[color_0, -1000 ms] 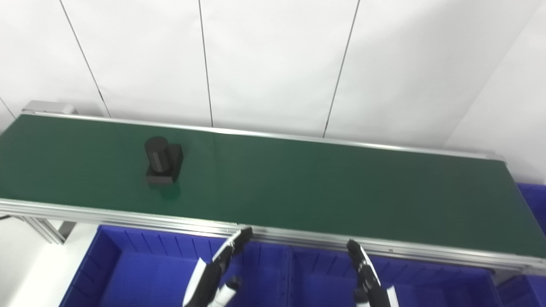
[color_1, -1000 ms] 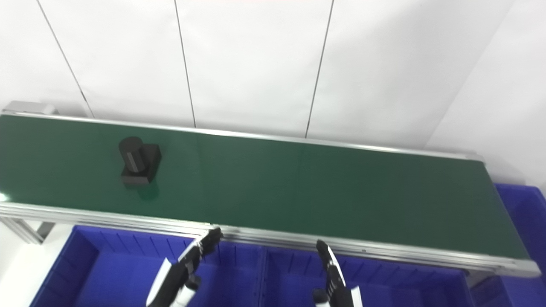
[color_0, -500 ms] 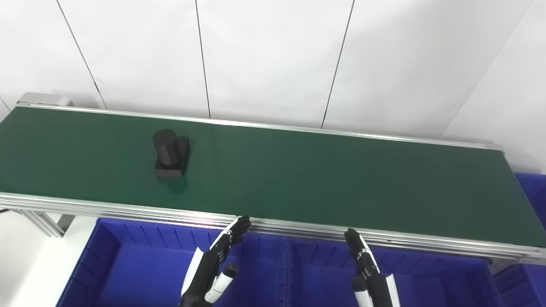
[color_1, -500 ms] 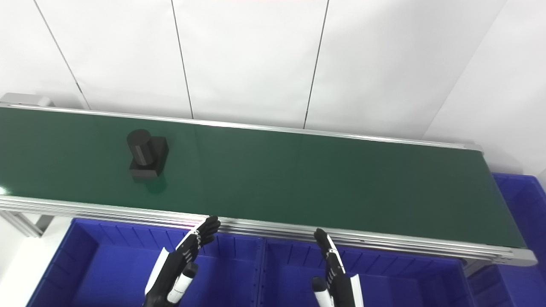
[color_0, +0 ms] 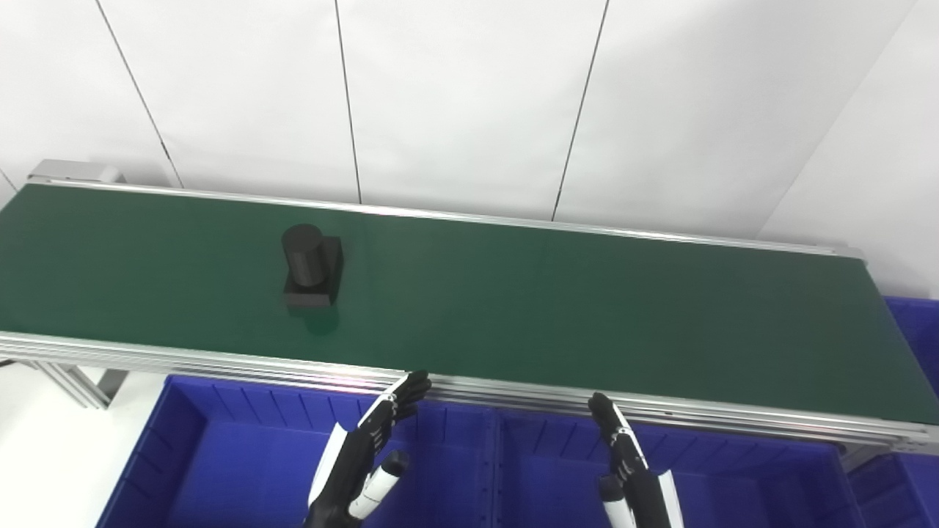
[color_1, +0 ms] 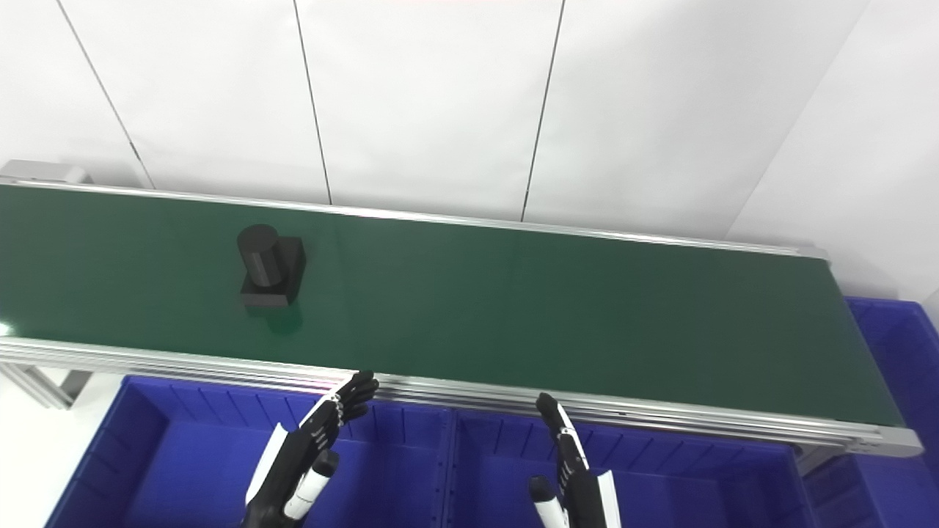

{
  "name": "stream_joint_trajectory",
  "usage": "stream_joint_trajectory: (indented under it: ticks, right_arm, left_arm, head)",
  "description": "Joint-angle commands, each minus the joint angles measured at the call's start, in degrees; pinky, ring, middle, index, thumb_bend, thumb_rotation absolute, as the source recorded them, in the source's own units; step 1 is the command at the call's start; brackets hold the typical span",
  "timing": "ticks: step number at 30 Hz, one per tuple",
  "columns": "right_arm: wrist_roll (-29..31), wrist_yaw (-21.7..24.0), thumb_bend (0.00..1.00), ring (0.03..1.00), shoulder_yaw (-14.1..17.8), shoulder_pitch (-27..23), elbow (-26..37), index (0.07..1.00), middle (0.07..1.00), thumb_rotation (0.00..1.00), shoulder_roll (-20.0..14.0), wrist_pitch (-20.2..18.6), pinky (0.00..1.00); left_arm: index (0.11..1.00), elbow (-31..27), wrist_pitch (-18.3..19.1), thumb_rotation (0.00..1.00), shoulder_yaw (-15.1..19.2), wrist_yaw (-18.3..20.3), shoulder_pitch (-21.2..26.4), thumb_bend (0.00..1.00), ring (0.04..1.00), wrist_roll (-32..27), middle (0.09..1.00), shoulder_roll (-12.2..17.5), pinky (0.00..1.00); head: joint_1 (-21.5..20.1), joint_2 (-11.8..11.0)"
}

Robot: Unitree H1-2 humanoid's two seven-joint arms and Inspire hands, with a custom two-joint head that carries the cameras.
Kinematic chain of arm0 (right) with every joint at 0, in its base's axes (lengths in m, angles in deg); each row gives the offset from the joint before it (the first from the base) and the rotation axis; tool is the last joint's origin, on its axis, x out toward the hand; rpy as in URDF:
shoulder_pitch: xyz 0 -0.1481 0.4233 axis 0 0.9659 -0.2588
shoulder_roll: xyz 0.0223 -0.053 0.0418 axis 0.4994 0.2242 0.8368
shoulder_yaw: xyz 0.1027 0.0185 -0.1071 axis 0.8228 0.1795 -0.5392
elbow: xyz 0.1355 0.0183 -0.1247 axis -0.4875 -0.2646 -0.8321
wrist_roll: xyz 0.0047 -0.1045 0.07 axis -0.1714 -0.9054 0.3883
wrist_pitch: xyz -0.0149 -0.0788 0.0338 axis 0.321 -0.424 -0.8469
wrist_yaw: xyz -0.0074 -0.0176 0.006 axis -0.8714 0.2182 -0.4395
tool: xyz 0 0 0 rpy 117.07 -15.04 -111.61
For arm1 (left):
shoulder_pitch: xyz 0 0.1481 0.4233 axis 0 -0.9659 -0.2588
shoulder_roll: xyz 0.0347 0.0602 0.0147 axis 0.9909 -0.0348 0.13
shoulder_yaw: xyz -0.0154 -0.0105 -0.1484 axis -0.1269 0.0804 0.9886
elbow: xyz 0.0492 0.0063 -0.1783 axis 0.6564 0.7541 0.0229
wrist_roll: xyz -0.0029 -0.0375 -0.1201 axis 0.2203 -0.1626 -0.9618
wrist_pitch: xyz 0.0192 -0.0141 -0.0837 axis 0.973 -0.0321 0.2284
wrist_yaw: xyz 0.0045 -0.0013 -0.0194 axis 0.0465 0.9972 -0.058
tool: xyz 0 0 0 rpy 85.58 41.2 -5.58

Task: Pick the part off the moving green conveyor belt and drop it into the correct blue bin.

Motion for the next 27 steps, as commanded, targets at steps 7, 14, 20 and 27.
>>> stream_joint_trajectory:
  ticks: [7, 14, 20, 27]
  right_arm:
    - [-2.9, -3.5, 0.80, 0.973, -0.8, -0.2, 2.8, 0.937, 0.945, 0.92, -0.6, 3.0, 1.00]
    - [-6.4, -5.2, 0.87, 0.974, -1.7, -1.8, 6.4, 0.965, 0.966, 0.97, -1.4, 3.0, 0.99]
    - [-12.4, -4.4, 0.89, 0.954, -0.1, -4.8, 13.2, 0.962, 0.945, 1.00, -0.5, 1.4, 0.96]
    - [-15.6, 0.2, 0.93, 0.998, 1.8, -10.3, 17.9, 0.994, 0.988, 0.99, -1.3, -5.5, 0.98]
  left_arm:
    - [0.825, 2.1, -1.7, 0.91, -3.0, -3.7, 1.1, 0.74, 0.814, 2.6, 0.832, -0.4, 0.77]
    - [0.802, 3.5, -1.7, 0.86, -5.0, -6.4, 2.4, 0.76, 0.789, 3.2, 0.809, 0.2, 0.73]
    - [0.786, 4.8, -1.7, 0.82, -7.2, -9.7, 3.5, 0.78, 0.780, 3.2, 0.798, 1.0, 0.72]
    - [0.765, 6.1, -1.7, 0.83, -10.8, -16.8, 5.1, 0.80, 0.774, 4.8, 0.789, 2.3, 0.70]
  head:
    - [10.4, -6.3]
    - [12.9, -9.6]
    - [11.6, -11.8]
    - [9.0, -13.6]
